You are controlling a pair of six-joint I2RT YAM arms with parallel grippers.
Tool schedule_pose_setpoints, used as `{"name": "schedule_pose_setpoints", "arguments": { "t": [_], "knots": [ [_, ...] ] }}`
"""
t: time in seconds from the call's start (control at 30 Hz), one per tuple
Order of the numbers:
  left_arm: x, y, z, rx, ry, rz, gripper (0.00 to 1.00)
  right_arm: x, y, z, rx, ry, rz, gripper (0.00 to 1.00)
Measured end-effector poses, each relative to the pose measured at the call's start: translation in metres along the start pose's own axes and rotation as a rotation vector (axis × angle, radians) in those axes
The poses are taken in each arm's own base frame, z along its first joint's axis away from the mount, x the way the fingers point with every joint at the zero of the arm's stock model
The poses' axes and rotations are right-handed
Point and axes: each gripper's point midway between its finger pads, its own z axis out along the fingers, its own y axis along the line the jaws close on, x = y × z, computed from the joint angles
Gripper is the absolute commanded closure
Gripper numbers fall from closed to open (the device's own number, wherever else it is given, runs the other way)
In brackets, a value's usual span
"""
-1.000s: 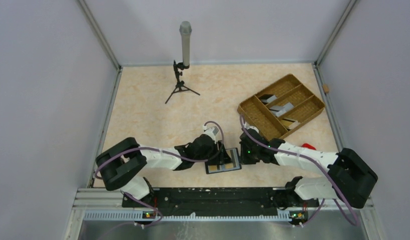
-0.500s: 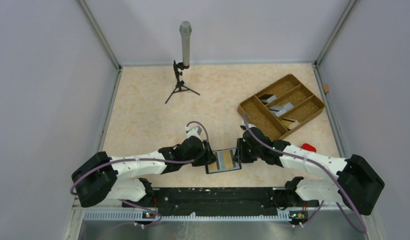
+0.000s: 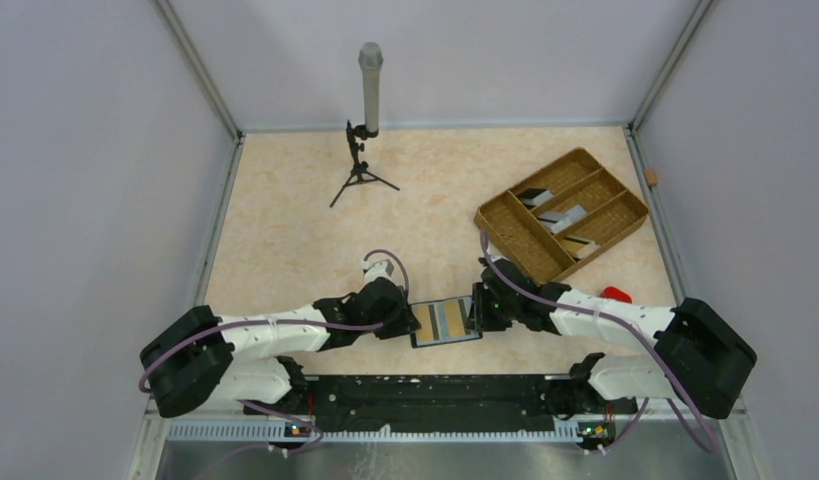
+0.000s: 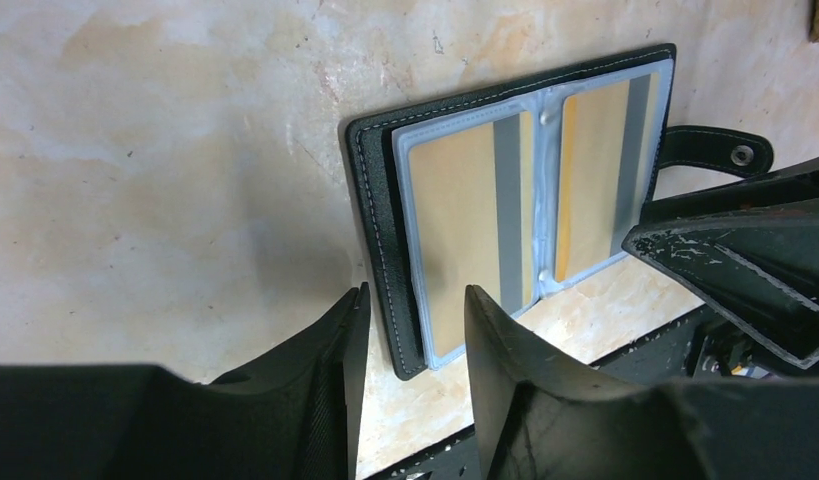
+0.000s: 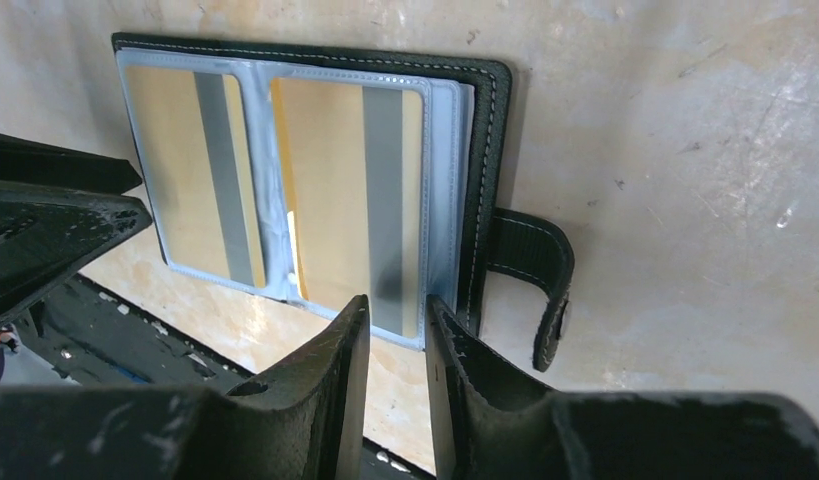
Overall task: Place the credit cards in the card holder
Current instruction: Turn over the card slot in the card holder.
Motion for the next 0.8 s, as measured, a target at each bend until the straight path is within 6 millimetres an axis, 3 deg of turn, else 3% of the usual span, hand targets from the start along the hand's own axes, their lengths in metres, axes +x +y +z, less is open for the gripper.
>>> {"name": "schedule_pose_setpoints", "arguments": {
  "t": [0.27,0.8],
  "knots": [
    [0.004,0.003,0.004,-0.008,0.013,-0.012,0.68,-0.002,0.007,0.003,-0.041,-0.012,0.022,0.75],
    [0.004,0.004,0.004,-0.006,0.011,-0.013,0.7,-0.014,0.037,-0.013,-0.189,-0.068,0.032,0.77]
  ]
}}
